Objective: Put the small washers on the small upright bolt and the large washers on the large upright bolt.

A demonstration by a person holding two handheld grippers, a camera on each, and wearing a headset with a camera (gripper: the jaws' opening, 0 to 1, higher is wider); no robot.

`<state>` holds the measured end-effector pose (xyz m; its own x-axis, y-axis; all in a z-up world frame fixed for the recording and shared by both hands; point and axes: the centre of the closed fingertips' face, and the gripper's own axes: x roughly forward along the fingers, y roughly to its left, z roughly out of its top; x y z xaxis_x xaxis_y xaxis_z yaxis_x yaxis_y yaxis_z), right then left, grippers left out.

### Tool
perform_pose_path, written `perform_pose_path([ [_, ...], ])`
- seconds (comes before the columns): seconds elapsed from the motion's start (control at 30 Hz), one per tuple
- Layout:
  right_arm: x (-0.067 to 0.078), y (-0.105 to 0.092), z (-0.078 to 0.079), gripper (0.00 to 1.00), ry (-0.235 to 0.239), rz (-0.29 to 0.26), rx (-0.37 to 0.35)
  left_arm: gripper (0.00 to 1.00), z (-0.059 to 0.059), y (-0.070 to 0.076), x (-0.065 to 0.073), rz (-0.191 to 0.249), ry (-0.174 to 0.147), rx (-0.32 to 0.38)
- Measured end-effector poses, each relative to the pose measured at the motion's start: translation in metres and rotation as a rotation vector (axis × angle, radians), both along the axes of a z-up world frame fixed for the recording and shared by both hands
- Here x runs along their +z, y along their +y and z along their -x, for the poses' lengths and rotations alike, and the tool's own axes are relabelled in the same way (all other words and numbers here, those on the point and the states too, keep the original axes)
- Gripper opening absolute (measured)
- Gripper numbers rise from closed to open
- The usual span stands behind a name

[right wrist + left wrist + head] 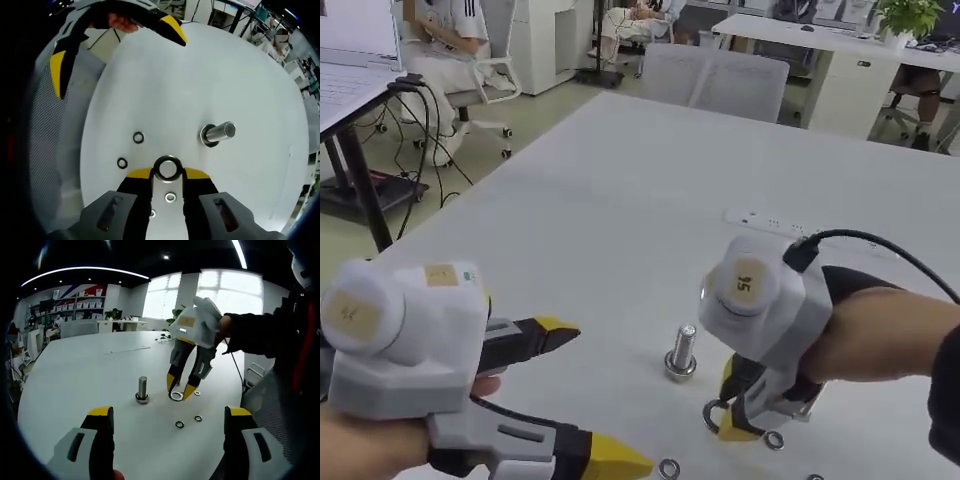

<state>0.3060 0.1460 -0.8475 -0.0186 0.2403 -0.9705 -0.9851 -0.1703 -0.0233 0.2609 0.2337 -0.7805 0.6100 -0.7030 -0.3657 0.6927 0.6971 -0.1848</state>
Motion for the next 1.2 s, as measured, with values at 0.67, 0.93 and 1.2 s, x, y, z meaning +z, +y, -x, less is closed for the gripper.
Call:
perform_pose_path([
  [0.67,0.048,0.003,-0.016,0.23,-0.069,-0.043,-0.001,0.92,-0.001,0.002,0.002,0.002,-0.005,0.007],
  [0.93,0.065,0.012,-0.025,0.23,-0.102,-0.053,0.021,0.91,0.0,0.003,0.003,0.004,-0.01,0.01],
  [1.2,0.078,0.02,-0.033,0.23,-0.121,-0.057,0.044,0.91,0.0,0.004,0.003,0.004,-0.01,0.011],
])
